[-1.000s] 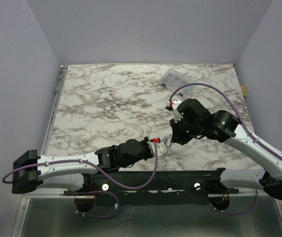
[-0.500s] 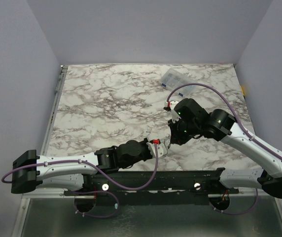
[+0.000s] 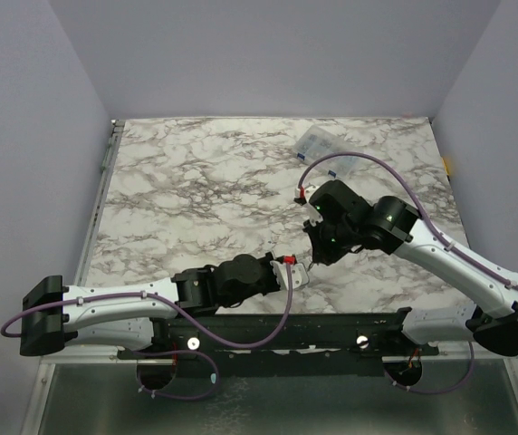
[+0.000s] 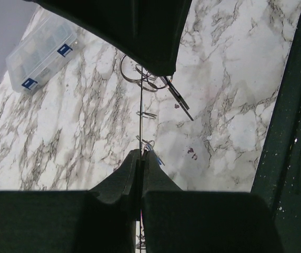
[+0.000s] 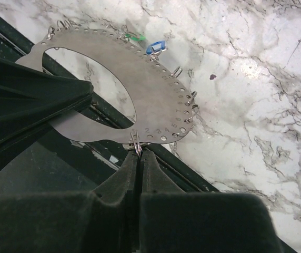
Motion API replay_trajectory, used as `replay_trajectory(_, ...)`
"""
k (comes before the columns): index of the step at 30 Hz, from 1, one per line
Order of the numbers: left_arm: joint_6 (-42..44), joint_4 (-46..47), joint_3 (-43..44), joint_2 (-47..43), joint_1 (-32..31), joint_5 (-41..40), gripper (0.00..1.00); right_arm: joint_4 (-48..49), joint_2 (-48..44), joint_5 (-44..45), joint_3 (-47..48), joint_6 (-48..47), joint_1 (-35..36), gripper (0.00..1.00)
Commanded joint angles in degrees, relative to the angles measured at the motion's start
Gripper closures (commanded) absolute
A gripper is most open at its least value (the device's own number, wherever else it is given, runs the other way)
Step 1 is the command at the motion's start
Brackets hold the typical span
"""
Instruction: Put the keys on the keyring
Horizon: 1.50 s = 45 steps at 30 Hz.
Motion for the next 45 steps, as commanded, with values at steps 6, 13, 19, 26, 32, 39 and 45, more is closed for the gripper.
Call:
replay_trajectory(6,4.53,-1.44,2.00,-7.59,-0.19,7.83,0.63,1.76,-4.27,-8.57,-1.40,-7.13,-0.17,0.99)
replay_trajectory(13,4.60,-1.45,4.02,-7.97,-0.24,19.63,0.36,5.31,-4.91,-12.42,-1.49,-8.53,-0.17,1.00)
replay_trajectory(19,4.01,-1.87,7.67,-5.60,-0.09,21.64,0.24,7.20,-6.84,-13.31,-1.71,-9.83,-0.16,0.99)
replay_trajectory(26,3.06,-2.67,10.51,-1.42,1.31,22.88,0.38,9.72,-10.82,-14.96,-2.99,-12.79,-0.17,0.99)
replay_trajectory(32,1.50,-3.64,10.94,-3.56,3.50,25.22,0.40,12.15,-15.03,-13.75,-6.10,-17.55,-0.17,0.99)
replay_trajectory(39,-1.28,-7.05,12.89,-5.75,3.87,24.25,0.39,12.98,-16.27,-13.81,-6.23,-19.46,-0.17,0.99)
replay_trajectory(45,-1.92,-7.17,12.88,-3.50,3.90,22.16,0.46,14.83,-18.17,-16.61,-6.60,-20.85,-0.17,0.99)
